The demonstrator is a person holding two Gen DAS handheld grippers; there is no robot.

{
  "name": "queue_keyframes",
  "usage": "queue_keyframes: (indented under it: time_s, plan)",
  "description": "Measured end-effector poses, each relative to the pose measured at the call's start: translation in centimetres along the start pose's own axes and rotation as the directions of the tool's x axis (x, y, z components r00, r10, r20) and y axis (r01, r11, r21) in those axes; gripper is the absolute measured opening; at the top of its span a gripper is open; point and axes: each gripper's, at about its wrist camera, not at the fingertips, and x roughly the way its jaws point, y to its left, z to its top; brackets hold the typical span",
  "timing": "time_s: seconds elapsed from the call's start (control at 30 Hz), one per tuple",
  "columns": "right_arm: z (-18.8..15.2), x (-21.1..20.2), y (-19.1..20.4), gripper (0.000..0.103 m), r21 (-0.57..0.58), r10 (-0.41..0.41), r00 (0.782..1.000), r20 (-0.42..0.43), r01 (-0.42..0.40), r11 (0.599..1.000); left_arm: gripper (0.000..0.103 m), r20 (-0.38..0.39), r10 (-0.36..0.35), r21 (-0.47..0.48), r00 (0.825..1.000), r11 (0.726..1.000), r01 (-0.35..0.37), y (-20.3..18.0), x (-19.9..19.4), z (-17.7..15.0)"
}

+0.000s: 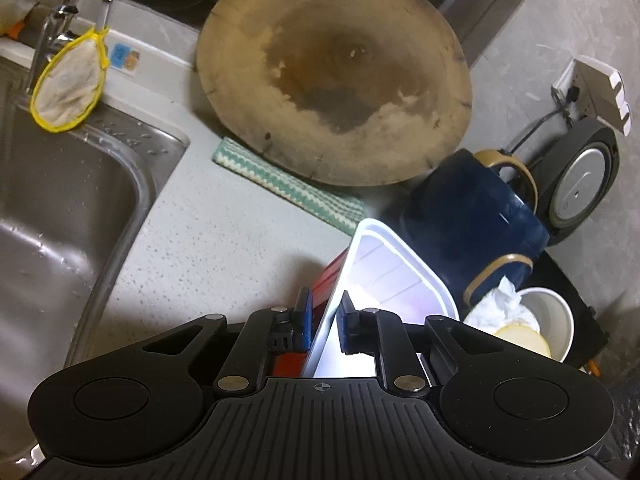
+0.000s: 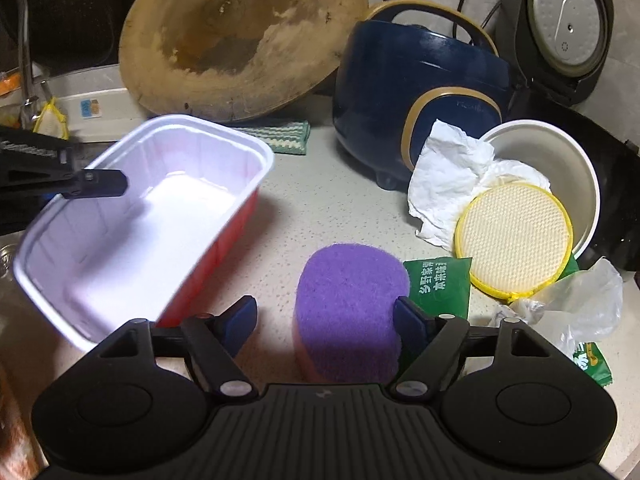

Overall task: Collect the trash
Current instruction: 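Grasp the purple sponge with the right tool while the left tool holds the tray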

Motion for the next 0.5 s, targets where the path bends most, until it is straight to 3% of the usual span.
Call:
queue_keyframes:
  time_s: [0.3,0.37,0.5]
  plan:
    - [-0.3,2.2,-1.5,0.076,0.072,0.001,0.998,-0.059,0.003,0.997,0.016,-0.002,-0.013,-0.007,1.0,1.0,0.013,0.0,-0.1,0.0]
    - [-0.4,2.1,-1.7,0.061,0.079,0.007,0.998,-0.058,-0.003,0.997,0.016,0.0,-0.016,-0.008,1.0,1.0,0.016,0.0,-0.1,0.0]
    - [-0.1,1.2,-1.8,0.06,0.079,0.026,0.998,-0.056,-0.022,0.997,0.016,0.0,-0.017,-0.01,1.0,1.0,0.017,0.1,0.0,0.0]
